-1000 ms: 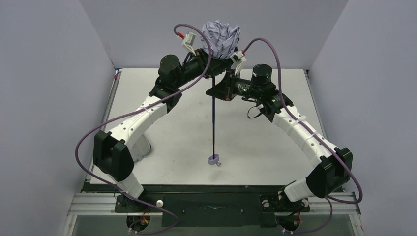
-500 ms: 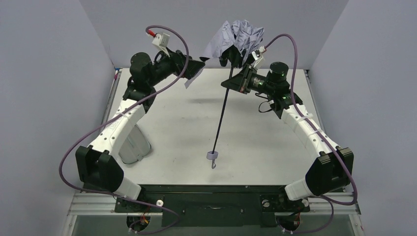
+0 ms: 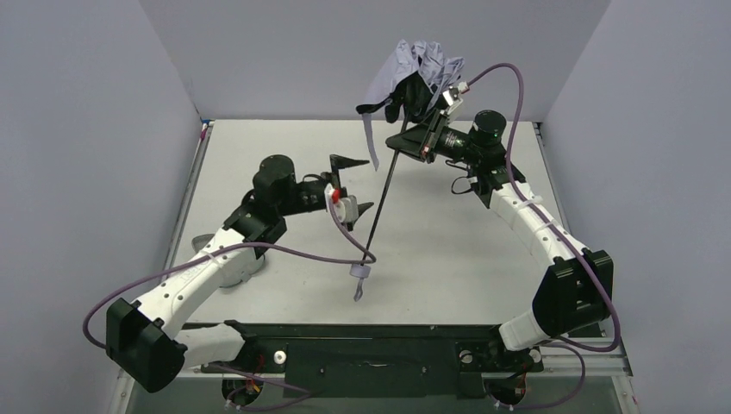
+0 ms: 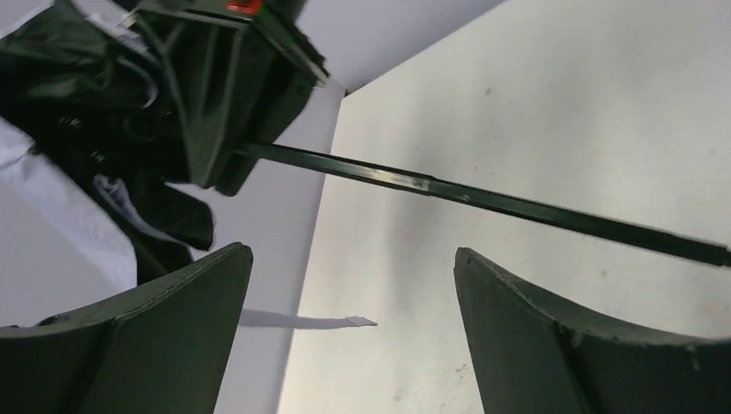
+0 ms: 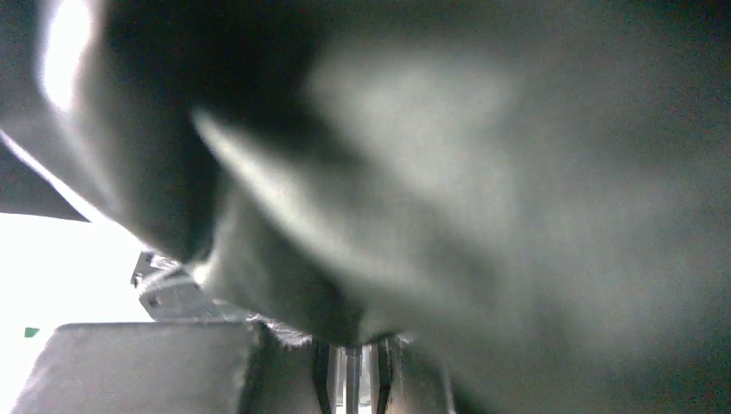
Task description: Open the umbrella
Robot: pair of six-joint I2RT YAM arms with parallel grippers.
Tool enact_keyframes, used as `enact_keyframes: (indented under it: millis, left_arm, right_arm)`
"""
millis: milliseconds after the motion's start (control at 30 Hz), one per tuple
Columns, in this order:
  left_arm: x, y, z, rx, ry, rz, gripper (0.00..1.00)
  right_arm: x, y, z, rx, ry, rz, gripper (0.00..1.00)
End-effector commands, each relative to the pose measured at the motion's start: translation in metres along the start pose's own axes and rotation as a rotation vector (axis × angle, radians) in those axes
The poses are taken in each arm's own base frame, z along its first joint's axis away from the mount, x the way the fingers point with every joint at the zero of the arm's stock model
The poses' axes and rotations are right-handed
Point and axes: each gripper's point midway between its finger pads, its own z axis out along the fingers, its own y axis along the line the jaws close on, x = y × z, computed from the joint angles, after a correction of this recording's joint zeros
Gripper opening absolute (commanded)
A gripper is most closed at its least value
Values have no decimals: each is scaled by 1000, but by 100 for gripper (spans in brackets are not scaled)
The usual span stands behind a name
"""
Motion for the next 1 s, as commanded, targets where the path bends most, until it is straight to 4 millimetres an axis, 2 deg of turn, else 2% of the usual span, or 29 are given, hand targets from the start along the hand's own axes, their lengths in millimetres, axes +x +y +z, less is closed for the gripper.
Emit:
enact_keyframes:
  millis: [0,33,67,100,133,167,200,233,267,300,333,367,533,600,633,667,700,733,767,800,867,933,967]
  left_arm:
    - [-18,3,7,-39,-33,460,83]
    - [-14,-3,9,-39,-32,486,81]
    - [-21,-3,12,-53,-47,555,80]
    - [-17,-8,15,-47,-45,579,79]
    - [-25,-7,18,-70,-63,640,78]
    - [-22,-10,20,-71,-62,659,75]
    - [-30,-7,22,-102,-80,715,74]
    - [-26,-9,26,-104,-76,728,70]
    - [-34,-4,28,-145,-90,761,67]
    - [-30,-3,31,-164,-80,764,58]
    - [-42,1,32,-209,-109,789,54]
    - [-44,5,33,-242,-114,804,49]
    - [-48,2,43,-257,-130,841,34]
    - [-48,3,46,-264,-131,843,24]
    - [-48,5,46,-275,-128,847,13]
    - [-49,6,46,-280,-129,847,7]
    - [-50,9,46,-292,-126,846,0]
    - [-52,10,46,-297,-128,838,0]
    - [-53,11,45,-303,-129,832,0]
    - [-55,12,44,-309,-131,824,0]
    - [-60,16,41,-326,-135,807,0]
    - [-64,24,38,-356,-129,786,0]
    - [-66,26,37,-367,-134,764,0]
  right_arm:
    - [5,45,2,-144,63,-100,0]
    - [6,44,3,-142,76,-94,0]
    - [10,42,4,-138,99,-78,0]
    - [11,41,5,-134,108,-69,0]
    - [14,38,6,-124,124,-51,0]
    - [15,36,6,-118,130,-43,0]
    - [17,34,7,-109,138,-30,0]
    - [19,30,8,-97,145,-17,0]
    - [20,28,8,-92,151,-13,0]
    - [22,23,9,-76,159,-4,0]
    - [24,22,10,-70,167,2,0]
    - [25,17,11,-58,172,14,0]
    - [35,15,13,-54,210,37,0]
    - [39,19,14,-63,228,31,0]
    - [41,20,14,-63,235,27,0]
    - [42,21,13,-67,240,21,2]
    - [42,23,12,-70,241,16,7]
    - [42,24,12,-70,239,9,20]
    - [41,23,9,-64,234,7,26]
    - [40,22,8,-60,231,-9,41]
    - [39,16,2,-30,223,-19,58]
    - [42,8,-8,15,232,2,69]
    - [41,6,-11,23,228,2,70]
